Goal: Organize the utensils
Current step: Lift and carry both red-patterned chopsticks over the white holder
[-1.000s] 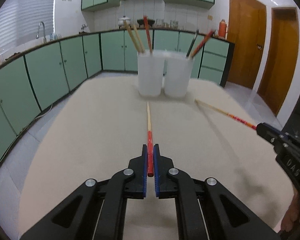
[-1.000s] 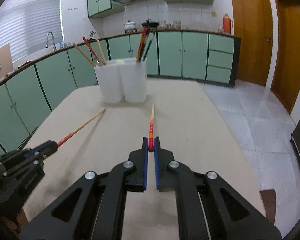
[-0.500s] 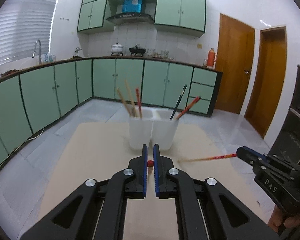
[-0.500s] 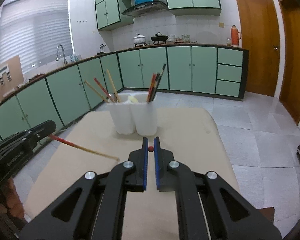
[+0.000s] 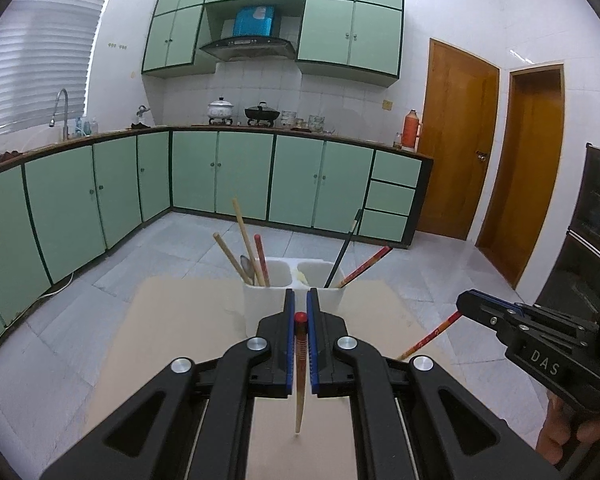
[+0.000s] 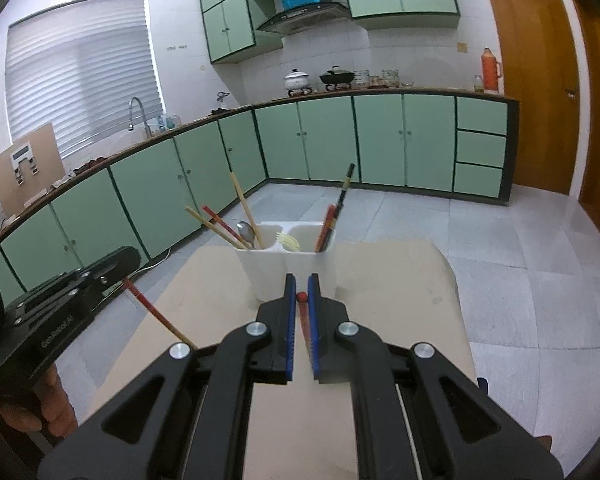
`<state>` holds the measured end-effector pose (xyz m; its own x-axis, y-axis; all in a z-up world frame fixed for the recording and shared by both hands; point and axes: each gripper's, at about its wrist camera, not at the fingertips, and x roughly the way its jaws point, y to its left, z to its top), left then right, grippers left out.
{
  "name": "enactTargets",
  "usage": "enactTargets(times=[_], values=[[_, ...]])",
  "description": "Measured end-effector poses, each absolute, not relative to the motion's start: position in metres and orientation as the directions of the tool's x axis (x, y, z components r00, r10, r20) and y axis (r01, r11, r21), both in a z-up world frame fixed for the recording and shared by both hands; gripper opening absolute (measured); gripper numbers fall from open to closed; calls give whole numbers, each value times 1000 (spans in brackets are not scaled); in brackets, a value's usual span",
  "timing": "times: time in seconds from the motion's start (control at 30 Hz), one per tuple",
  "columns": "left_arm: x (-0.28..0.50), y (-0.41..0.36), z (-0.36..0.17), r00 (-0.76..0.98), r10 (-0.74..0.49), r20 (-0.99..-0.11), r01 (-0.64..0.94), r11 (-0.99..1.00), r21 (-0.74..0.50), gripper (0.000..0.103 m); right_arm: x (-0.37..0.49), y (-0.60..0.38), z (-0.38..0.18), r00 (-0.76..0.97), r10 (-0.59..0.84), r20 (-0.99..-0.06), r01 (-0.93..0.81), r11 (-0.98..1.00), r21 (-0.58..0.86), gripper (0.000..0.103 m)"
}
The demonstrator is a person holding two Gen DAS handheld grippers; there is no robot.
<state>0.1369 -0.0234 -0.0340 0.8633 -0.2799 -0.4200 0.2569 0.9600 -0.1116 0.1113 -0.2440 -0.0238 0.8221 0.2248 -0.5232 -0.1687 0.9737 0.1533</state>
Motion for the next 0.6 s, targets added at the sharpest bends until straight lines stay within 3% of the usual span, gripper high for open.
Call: enactTargets(times=[0.6], values=[[157,-20,7,889,-305,-342,285,952,-109,5,132,-239,23,833,286,-474,-249,958,141,5]])
